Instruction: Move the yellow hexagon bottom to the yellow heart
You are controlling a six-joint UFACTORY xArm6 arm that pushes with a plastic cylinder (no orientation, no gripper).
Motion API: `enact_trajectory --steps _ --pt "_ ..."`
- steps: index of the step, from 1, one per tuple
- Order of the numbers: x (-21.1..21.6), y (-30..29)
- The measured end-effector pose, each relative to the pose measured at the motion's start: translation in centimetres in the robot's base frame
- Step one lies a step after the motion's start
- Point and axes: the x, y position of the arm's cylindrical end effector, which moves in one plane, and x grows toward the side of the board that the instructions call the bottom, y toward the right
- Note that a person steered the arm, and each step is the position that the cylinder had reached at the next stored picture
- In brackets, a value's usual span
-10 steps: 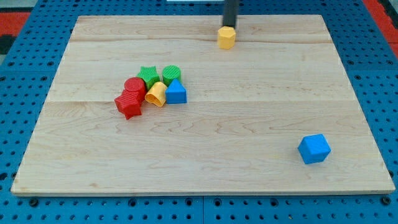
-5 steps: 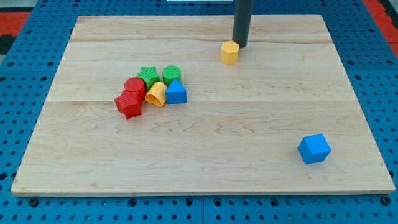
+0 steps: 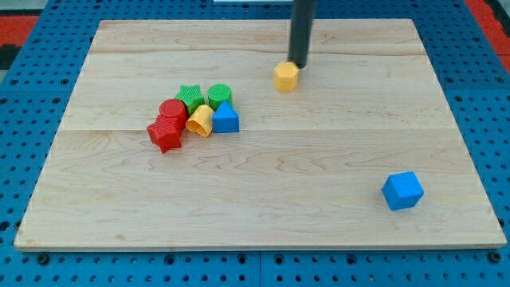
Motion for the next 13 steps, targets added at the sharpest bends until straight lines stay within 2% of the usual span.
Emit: enact_trajectory --steps 1,2,5,7,8,9,10,11,13 --pt "1.0 -3.4" --pt "0.9 -3.4" --pt "9.5 2.1" --pt "15.5 3.1" --pt "15.0 6.1" --pt "9.4 7.5" --pt "9.1 2.0" --pt "13.1 -2.1" --pt "14.2 -7.7"
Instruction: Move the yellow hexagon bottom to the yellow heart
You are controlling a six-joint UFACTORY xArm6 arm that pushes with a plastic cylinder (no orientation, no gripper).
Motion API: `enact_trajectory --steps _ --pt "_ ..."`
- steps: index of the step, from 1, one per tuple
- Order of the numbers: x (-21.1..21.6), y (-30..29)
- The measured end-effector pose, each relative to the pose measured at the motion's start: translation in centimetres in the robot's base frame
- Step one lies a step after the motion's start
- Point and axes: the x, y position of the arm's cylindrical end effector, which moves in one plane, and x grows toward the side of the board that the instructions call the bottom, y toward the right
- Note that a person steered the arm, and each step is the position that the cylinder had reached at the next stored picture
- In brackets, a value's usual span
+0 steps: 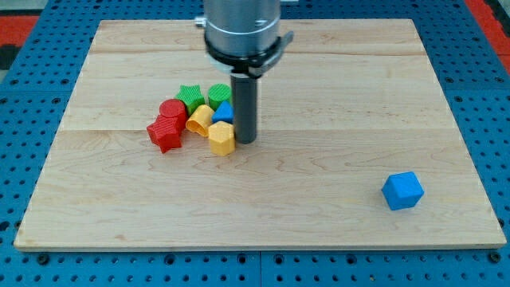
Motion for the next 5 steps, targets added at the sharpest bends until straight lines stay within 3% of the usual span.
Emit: enact_trajectory --steps 1,2,3,5 --pt "0.7 -1.9" --pt "2.2 0.9" --pt "5.1 -0.1" --pt "4.2 -6.4"
